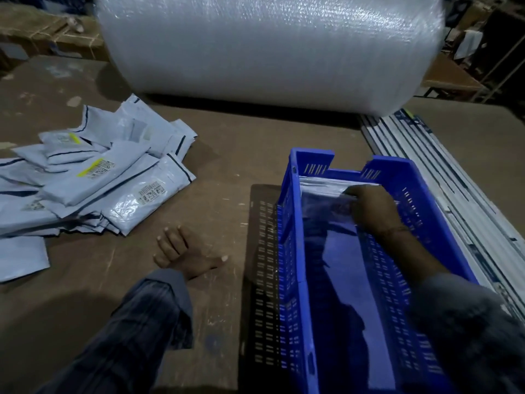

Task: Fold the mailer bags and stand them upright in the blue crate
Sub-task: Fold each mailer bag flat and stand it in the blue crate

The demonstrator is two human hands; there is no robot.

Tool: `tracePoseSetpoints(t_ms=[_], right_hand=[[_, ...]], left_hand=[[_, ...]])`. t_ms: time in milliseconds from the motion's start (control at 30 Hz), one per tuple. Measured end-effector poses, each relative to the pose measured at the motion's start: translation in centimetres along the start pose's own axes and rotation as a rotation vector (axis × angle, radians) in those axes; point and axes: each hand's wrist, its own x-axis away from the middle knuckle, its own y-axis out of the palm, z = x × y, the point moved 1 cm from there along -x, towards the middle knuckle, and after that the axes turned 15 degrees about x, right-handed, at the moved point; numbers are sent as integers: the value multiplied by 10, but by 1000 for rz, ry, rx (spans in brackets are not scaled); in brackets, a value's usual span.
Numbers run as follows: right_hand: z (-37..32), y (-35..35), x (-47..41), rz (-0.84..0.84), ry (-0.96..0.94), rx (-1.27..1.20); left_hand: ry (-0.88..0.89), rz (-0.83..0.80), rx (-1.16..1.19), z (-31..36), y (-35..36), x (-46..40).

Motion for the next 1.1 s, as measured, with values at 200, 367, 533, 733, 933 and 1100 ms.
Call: tracePoseSetpoints(t_ms=[200,367,533,733,933,1100], right_hand=[[0,50,-23,103,-96,245],[-2,56,-19,214,-33,252],[-9,49,-11,302,63,220],[-59,-4,16,422,11,4],[-153,-60,51,377,-214,-92],[-237,-81,80,304,-351,-109]], left_hand=[[-57,17,-13,-19,3,-31],[-57,-173,-6,-11,-4,-21],[2,-224,-18,6,-10,3],[17,-229,-43,24,-17,26],[112,-202,2,20,-28,48],[349,209,-176,-41,-35,22]])
